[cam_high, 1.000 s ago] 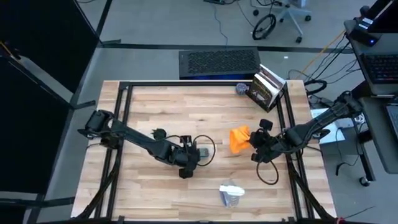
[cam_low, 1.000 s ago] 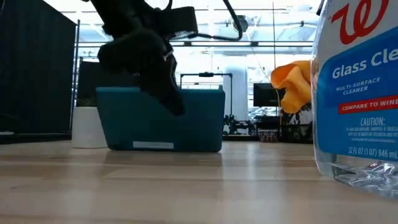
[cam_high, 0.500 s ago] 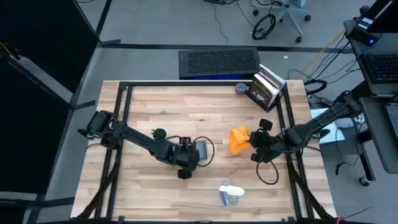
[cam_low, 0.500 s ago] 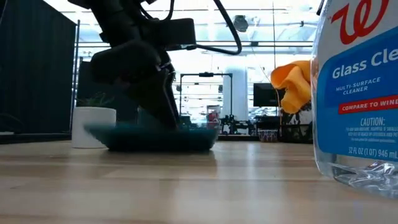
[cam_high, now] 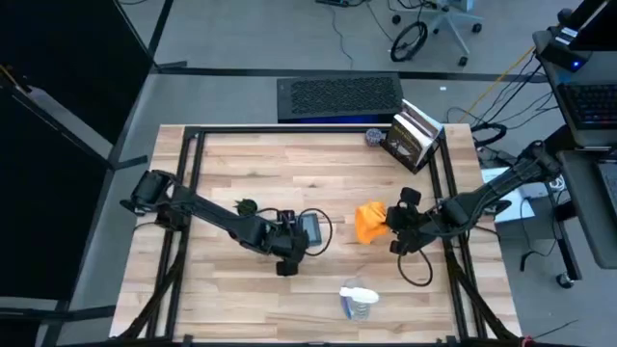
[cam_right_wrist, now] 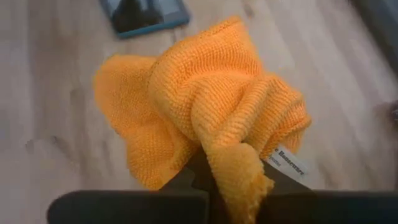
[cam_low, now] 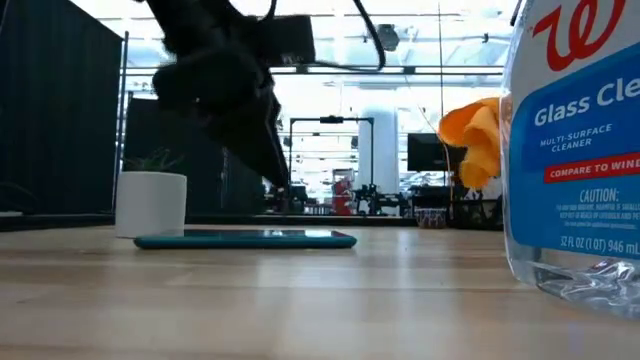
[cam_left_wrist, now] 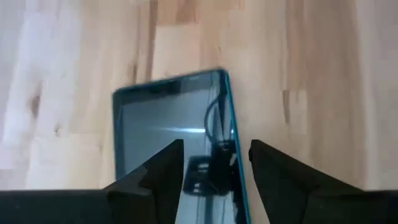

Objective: Apply microfiber cloth
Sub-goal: Wipe the blue tablet with the orange microfiber cloth

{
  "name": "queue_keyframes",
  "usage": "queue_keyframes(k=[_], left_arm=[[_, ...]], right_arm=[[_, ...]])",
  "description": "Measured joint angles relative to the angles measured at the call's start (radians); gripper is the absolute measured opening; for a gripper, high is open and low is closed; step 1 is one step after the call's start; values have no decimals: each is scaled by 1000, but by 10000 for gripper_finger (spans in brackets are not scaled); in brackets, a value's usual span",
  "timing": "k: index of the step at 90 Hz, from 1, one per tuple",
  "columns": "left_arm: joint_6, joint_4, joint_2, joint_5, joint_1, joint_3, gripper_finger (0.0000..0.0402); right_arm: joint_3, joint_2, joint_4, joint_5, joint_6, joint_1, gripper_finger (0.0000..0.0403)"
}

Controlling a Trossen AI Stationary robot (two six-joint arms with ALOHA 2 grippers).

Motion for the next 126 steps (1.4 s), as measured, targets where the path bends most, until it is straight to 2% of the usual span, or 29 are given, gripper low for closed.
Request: queue_keyframes(k=[10, 25, 40, 52, 78, 91, 114, 126], left_arm=[[-3, -24, -41, -7, -3, 23, 167], [-3, -15, -89, -11, -5, 23, 166], [-24, -12, -89, -12, -8, 23, 166], [-29, -12, -90, -13, -10, 23, 166], [-55, -11, -90, -13, -11, 23, 166], [-55, -11, -90, -13, -11, 23, 166], [-55, -10, -90, -13, -10, 23, 166], [-55, -11, -90, -13, -10, 23, 166]], right_arm=[[-21, 0, 2, -18, 46, -3, 11], [-127, 1, 36, -43, 118, -33, 11], [-238, 0, 199, -99, 135, -75, 14], [-293, 0, 276, -96, 135, -93, 29], [-328, 0, 276, -130, 253, -100, 69], [-328, 0, 274, -178, 265, -110, 117], [-328, 0, 262, -183, 258, -140, 249], [-290, 0, 187, -311, 230, -163, 288]])
